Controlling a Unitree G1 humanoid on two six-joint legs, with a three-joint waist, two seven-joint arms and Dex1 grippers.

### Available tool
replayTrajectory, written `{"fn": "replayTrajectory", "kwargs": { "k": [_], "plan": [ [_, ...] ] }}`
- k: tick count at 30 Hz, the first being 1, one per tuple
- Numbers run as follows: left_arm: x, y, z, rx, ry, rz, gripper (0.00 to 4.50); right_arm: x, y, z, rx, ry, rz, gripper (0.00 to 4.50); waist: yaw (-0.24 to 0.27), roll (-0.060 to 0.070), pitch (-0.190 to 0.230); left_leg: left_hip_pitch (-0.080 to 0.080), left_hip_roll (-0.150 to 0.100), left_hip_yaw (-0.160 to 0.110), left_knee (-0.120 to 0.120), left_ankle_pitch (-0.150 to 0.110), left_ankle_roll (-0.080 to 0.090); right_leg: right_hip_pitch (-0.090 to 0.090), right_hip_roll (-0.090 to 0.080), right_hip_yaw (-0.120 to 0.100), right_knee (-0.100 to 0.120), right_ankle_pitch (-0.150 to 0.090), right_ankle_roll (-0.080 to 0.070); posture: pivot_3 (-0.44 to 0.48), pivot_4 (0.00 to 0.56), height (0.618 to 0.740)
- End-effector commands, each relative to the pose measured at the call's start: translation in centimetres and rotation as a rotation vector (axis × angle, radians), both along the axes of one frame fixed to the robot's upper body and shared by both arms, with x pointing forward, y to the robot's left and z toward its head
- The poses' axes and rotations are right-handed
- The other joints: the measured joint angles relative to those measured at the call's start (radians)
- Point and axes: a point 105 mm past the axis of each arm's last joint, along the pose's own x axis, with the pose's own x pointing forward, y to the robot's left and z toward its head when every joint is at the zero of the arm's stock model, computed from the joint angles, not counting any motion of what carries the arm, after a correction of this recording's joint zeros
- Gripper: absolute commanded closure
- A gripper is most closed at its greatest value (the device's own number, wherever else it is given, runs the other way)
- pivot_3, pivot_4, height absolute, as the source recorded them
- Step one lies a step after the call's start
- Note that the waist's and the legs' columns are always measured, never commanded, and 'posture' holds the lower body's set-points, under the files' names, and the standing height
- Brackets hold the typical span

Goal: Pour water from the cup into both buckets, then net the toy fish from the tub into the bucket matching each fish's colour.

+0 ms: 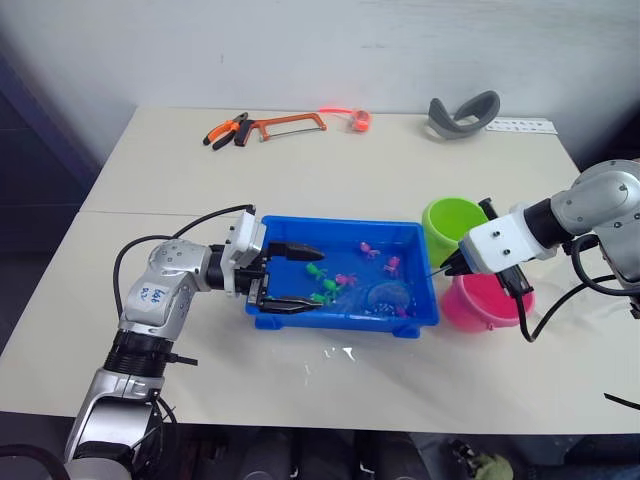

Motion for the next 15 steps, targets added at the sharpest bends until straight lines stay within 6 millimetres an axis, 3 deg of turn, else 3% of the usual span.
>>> {"fn": "replayTrajectory", "kwargs": {
  "k": [1, 9, 15],
  "plan": [
    [-0.2, 0.3, 0.8, -0.019, -0.031, 0.005, 0.05, -0.4, 0.1, 1.7, 0.036, -0.012, -0.011, 4.50, 0.000, 0.000, 0.000, 0.000, 0.000, 0.000, 0.000, 0.000, 0.000, 0.000, 0.000, 0.000, 0.000, 0.000, 0.000, 0.000, 0.150, 0.740],
    [-0.3, 0.3, 0.8, -0.021, -0.031, 0.010, 0.05, 0.1, -0.8, 1.6, 0.014, -0.005, -0.063, 4.50, -0.001, 0.000, 0.000, 0.000, 0.000, 0.000, 0.000, 0.000, 0.000, 0.000, 0.000, 0.000, 0.000, 0.000, 0.000, 0.000, 0.150, 0.740],
    [-0.3, 0.3, 0.7, -0.022, -0.031, 0.011, 0.05, 0.3, -1.1, 0.8, -0.087, -0.088, 0.026, 4.50, -0.001, 0.000, 0.000, 0.000, 0.000, 0.000, 0.000, 0.000, 0.000, 0.000, 0.000, 0.000, 0.000, 0.000, 0.000, 0.000, 0.150, 0.740]
  ]
}}
